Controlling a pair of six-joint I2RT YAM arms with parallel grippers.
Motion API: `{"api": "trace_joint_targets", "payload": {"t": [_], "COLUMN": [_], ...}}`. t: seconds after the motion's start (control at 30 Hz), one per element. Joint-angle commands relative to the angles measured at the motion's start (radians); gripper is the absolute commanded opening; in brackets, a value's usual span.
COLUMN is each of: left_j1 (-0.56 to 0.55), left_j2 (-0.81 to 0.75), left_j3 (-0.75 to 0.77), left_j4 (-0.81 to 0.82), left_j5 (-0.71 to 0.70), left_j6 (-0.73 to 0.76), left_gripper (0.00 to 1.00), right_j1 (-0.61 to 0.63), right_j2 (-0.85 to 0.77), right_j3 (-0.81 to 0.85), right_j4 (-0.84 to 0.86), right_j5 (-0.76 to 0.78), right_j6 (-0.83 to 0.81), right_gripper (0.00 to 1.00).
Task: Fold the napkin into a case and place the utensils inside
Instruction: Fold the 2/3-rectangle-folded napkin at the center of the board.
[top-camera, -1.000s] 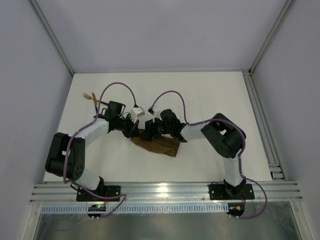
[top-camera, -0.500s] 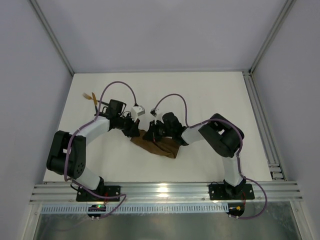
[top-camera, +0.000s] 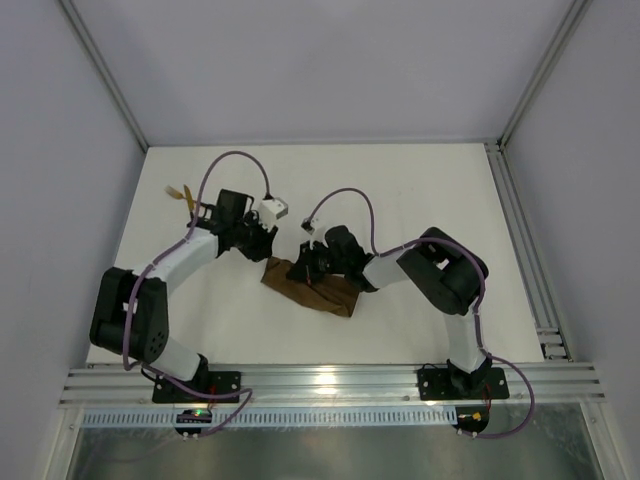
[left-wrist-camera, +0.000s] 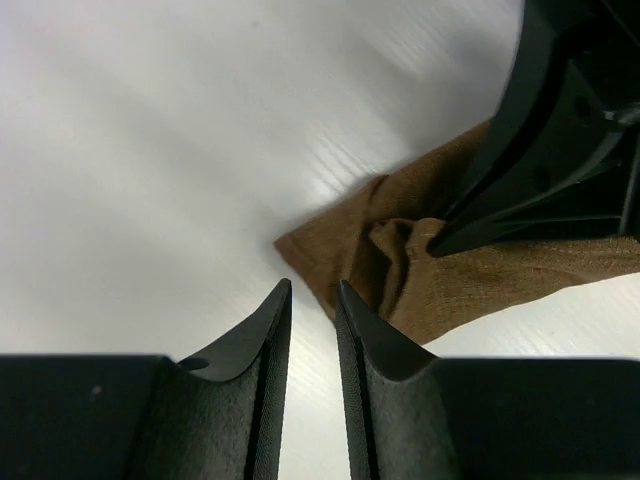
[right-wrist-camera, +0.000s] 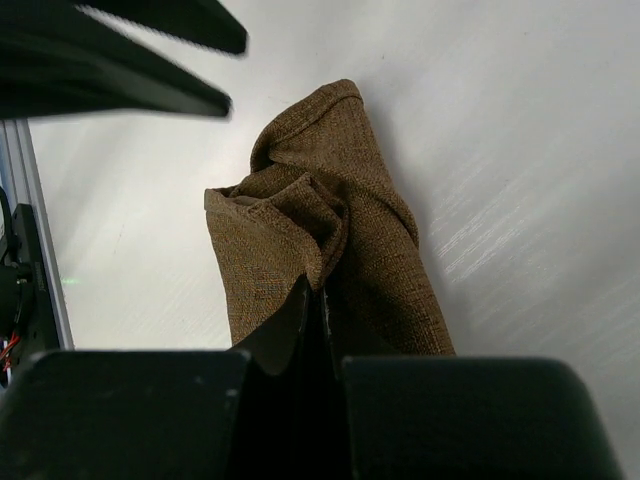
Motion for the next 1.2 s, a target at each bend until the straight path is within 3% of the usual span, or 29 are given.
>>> {"api": "trace_joint_targets", "payload": {"t": [0.0, 0.37, 0.53, 0.63, 0.87, 1.0, 1.17], "left_j1": [-0.121, -0.256, -0.282, -0.284, -0.284, -0.284, -0.282], "left_j2": [-0.014, -0.022, -0.007, -0.005, 0.028, 0.081, 0.053], "left_j3": [-0.076, -0.214, -0.257, -0.266, -0.217, -0.193, -0.209], "left_j4": [0.092, 0.295, 0.389, 0.453, 0.377, 0.303, 0.366], "left_j5": [-0.198, -0.422, -0.467, -0.516, -0.464, -0.436, -0.538], "left_j6": [0.055, 0.189, 0.229, 0.215, 0.221, 0.209, 0.176], "left_gripper": [0.26, 0.35, 0.43, 0.43, 0.42, 0.33, 0.06], "right_j1": [0.005, 0.004, 0.004, 0.005, 0.005, 0.005, 0.005], "right_j2": [-0.005, 0.005, 0.009, 0.01, 0.01, 0.002, -0.008], "right_j3": [-0.029, -0.035, -0.033, -0.03, -0.029, -0.03, -0.01], "right_j4": [0.056, 0.064, 0.065, 0.065, 0.059, 0.055, 0.027], "right_j5": [0.029, 0.019, 0.008, 0.002, -0.004, 0.002, 0.002], "right_j6": [-0.014, 0.002, 0.003, 0.003, 0.003, 0.009, 0.019], "right_gripper": [0.03, 0.03, 0.03, 0.03, 0.03, 0.03, 0.03]}}
